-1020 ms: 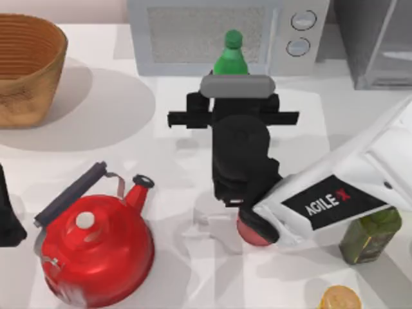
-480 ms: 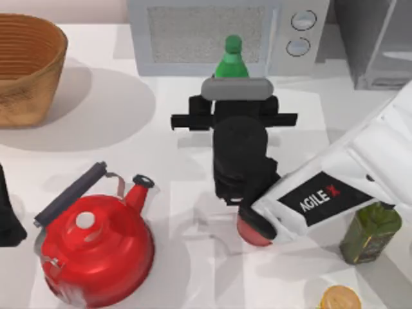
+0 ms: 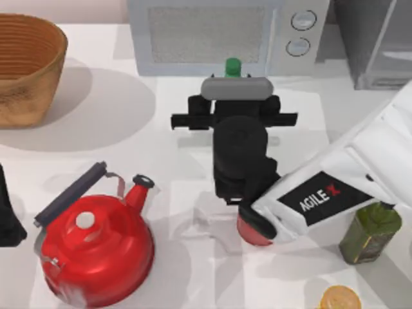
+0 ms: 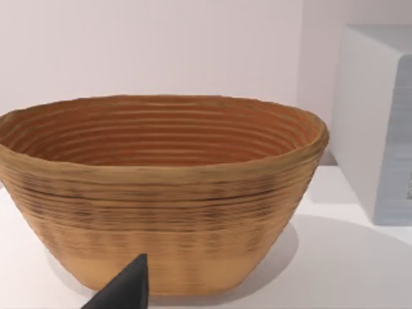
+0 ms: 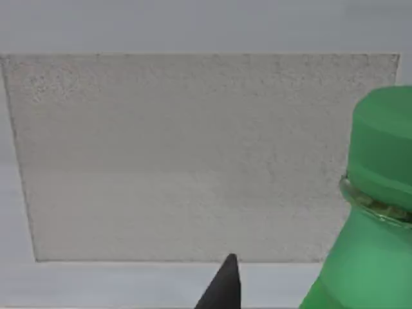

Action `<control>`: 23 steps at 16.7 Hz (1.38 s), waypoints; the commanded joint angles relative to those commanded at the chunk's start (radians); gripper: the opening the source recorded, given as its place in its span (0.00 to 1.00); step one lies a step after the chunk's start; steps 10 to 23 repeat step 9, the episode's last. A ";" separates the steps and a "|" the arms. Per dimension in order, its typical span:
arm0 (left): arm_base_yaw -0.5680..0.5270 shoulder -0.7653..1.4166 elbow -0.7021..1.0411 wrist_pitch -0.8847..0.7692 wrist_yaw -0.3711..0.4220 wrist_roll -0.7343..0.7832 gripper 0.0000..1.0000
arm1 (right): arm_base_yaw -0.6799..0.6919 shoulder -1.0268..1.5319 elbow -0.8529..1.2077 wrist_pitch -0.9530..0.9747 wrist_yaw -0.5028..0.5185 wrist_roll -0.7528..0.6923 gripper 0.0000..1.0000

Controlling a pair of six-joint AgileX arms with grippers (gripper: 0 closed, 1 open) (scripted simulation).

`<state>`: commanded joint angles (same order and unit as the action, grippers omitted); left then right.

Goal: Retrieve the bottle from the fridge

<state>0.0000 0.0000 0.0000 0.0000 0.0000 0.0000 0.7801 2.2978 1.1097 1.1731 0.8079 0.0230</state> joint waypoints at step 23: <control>0.000 0.000 0.000 0.000 0.000 0.000 1.00 | 0.000 0.000 0.000 0.000 0.000 0.000 1.00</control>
